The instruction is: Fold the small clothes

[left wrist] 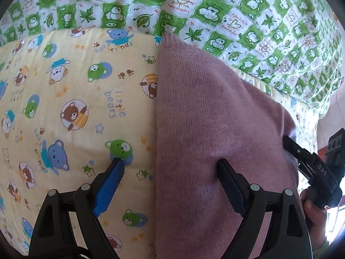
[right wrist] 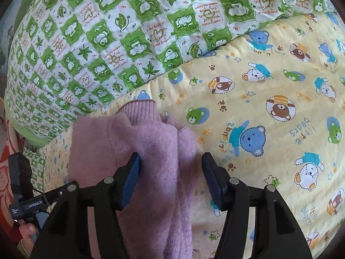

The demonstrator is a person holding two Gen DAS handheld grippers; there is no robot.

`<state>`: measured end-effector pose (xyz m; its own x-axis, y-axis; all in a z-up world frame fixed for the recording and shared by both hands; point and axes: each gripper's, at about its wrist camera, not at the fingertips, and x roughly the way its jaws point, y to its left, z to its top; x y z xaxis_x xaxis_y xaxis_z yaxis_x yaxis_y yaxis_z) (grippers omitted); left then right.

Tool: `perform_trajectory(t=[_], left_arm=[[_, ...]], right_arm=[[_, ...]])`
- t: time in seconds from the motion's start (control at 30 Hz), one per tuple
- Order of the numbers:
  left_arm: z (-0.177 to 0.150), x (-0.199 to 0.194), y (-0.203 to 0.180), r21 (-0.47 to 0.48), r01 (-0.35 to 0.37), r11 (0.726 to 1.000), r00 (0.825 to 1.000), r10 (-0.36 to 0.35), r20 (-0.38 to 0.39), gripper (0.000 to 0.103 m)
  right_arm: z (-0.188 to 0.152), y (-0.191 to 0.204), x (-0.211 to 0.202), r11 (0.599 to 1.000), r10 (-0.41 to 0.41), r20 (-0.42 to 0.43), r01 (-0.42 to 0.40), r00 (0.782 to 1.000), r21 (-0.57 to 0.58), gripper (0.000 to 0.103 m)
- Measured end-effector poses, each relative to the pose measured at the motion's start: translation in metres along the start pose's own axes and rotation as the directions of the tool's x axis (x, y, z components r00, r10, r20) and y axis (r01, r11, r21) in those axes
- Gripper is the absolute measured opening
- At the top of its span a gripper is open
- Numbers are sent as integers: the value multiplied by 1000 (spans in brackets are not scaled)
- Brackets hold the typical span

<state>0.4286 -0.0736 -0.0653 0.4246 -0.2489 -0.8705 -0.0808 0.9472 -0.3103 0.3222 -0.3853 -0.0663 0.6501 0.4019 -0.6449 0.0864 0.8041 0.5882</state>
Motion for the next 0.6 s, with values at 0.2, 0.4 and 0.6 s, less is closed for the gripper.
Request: perform_trajectory(t=[0.2, 0.4, 0.6], left_arm=[[-10, -9, 12, -67, 85, 994, 996, -88, -33, 89], [-42, -13, 31, -168, 201, 965, 973, -216, -81, 91], [-62, -4, 30, -197, 243, 950, 958, -267, -106, 94]], right_arm=[[-3, -3, -17, 997, 50, -19, -49, 999, 57, 59], [-26, -3, -50, 987, 142, -42, -139, 989, 78, 65], [-59, -5, -39, 987, 142, -112, -133, 983, 89, 71]])
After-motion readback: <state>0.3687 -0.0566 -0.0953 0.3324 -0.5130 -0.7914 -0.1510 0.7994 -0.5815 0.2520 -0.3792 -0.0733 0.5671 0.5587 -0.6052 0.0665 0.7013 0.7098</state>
